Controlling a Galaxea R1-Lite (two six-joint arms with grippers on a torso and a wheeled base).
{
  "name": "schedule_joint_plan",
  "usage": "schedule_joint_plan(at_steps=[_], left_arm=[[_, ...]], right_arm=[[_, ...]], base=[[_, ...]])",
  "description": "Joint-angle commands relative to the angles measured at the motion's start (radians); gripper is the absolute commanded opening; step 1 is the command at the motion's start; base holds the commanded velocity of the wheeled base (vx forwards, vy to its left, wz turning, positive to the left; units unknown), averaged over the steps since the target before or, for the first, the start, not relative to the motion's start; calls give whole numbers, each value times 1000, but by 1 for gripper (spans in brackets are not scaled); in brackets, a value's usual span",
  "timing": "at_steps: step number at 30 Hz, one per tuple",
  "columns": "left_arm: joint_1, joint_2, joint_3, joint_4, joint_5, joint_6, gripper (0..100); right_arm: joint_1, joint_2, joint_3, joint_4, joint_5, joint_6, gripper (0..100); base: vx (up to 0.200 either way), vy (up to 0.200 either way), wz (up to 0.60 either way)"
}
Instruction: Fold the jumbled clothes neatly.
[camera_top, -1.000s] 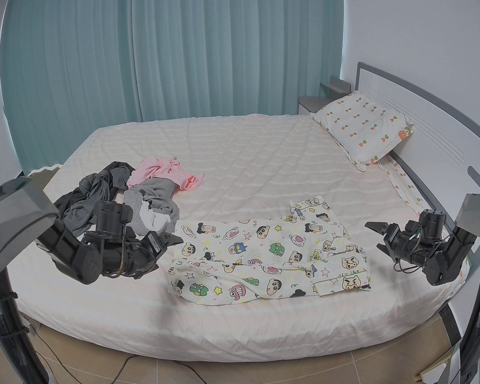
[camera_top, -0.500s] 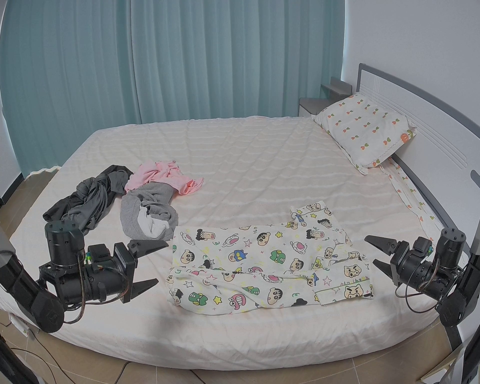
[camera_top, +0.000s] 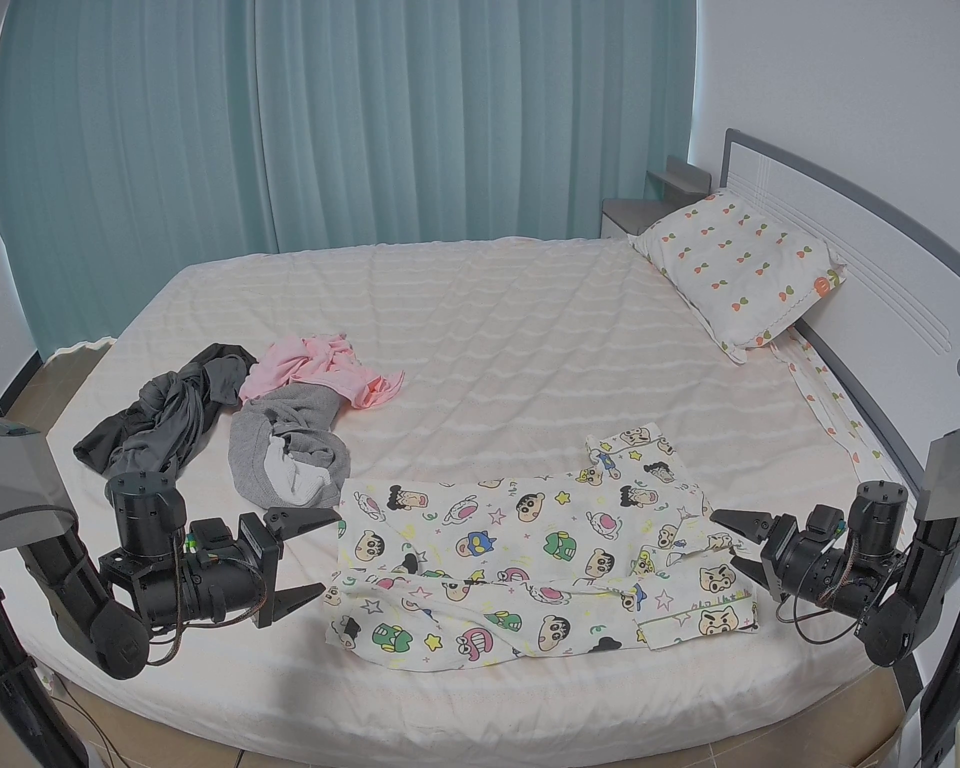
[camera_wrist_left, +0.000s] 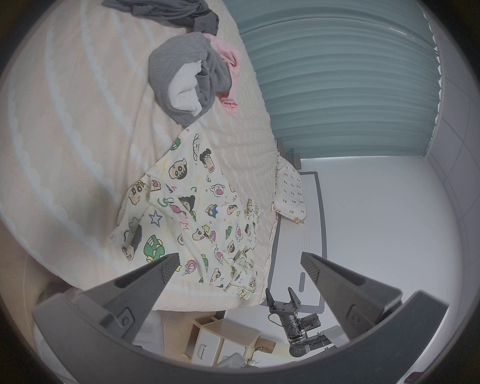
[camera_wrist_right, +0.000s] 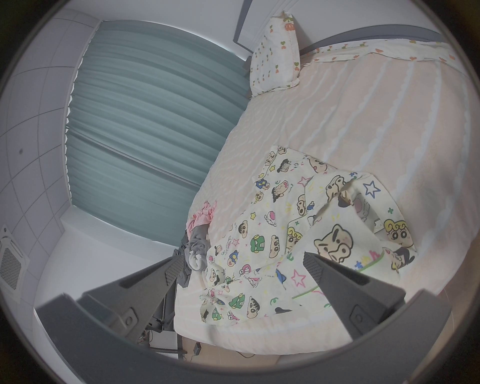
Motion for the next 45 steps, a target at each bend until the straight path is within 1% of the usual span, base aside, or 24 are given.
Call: schedule_joint_plan(at_steps=[1,4,10,25,32,40,45], left_arm=[[0,24,1,-2,-2,-1,100],[0,26,3,-8,-2,-1,100],[-3,34,6,-14,0,5,100],[-3,43,3,-15,5,10,100],[-3,64,6,-66,6,10,100],[-5,70,4,-72,6,7,100],[-5,70,6,-72,8,8,100]], right_arm=[[-1,27,0,-12,-1,0,100],[-1,29,3,-13,-1,0,100],[2,26,8,-13,-4,-2,100],[9,29,19,-13,-6,-5,100],[13,35,17,-12,-4,-5,100],[13,40,17,-12,-4,-5,100],[13,37,17,-13,-4,-10,100]], base=[[0,0,0],[0,0,0],[200,0,0],[0,0,0],[0,0,0],[0,0,0],[200,0,0]])
